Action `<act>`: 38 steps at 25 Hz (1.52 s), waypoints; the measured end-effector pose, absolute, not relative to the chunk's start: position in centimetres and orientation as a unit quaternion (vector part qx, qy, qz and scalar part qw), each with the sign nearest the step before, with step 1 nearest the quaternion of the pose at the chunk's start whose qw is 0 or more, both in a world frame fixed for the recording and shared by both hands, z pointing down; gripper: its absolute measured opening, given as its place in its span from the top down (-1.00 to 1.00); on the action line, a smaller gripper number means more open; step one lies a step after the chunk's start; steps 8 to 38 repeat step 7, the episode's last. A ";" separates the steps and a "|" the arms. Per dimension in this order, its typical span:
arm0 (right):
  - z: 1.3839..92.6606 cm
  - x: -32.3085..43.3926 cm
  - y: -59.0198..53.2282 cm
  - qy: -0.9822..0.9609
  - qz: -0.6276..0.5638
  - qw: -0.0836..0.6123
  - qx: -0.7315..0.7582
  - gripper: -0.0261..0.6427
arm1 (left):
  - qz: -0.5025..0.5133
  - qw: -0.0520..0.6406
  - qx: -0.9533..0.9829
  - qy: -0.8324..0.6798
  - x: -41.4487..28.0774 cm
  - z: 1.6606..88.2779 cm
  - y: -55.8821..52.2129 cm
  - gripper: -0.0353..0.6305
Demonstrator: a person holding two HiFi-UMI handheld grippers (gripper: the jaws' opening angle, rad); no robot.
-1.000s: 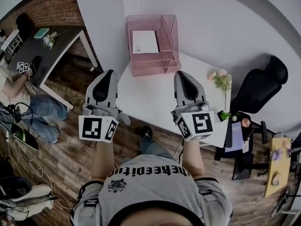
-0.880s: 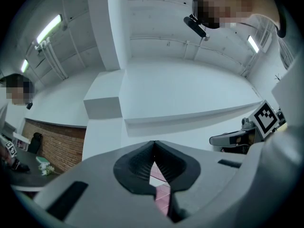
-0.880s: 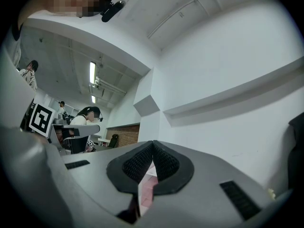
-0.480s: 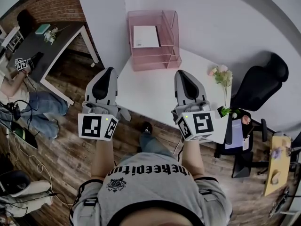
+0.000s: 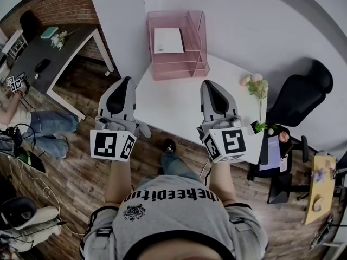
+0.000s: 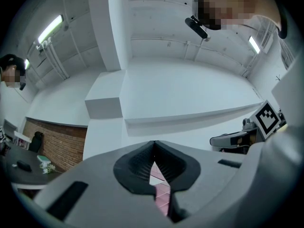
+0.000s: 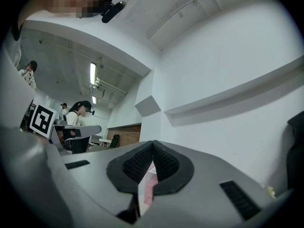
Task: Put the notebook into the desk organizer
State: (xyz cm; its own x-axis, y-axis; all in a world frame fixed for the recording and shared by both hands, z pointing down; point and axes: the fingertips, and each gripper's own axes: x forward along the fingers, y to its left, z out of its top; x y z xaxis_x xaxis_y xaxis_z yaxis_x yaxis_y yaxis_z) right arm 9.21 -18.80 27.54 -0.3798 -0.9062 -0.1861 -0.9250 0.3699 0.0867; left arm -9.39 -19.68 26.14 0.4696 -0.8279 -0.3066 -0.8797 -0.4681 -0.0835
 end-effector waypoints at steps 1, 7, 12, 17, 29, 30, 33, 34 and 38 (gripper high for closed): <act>27.5 9.2 -18.8 0.826 0.088 0.053 -0.554 0.92 | 0.111 0.115 -0.850 0.502 -9.3 26.2 -19.7 0.88; 27.7 9.1 -18.8 0.827 0.088 0.053 -0.553 0.92 | 0.111 0.114 -0.851 0.500 -9.2 26.4 -19.7 0.88; 27.7 9.1 -18.8 0.827 0.088 0.053 -0.553 0.92 | 0.111 0.114 -0.851 0.500 -9.2 26.4 -19.7 0.88; 27.7 9.1 -18.8 0.827 0.088 0.053 -0.553 0.92 | 0.111 0.114 -0.851 0.500 -9.2 26.4 -19.7 0.88; 27.7 9.1 -18.8 0.827 0.088 0.053 -0.553 0.92 | 0.111 0.114 -0.851 0.500 -9.2 26.4 -19.7 0.88; 27.7 9.1 -18.8 0.827 0.088 0.053 -0.553 0.92 | 0.111 0.114 -0.851 0.500 -9.2 26.4 -19.7 0.88; 27.7 9.1 -18.8 0.827 0.088 0.053 -0.553 0.92 | 0.111 0.114 -0.851 0.500 -9.2 26.4 -19.7 0.88; 27.7 9.1 -18.8 0.827 0.088 0.053 -0.553 0.92 | 0.111 0.114 -0.851 0.500 -9.2 26.4 -19.7 0.88; 27.7 9.1 -18.8 0.827 0.088 0.053 -0.553 0.92 | 0.111 0.114 -0.851 0.500 -9.2 26.4 -19.7 0.88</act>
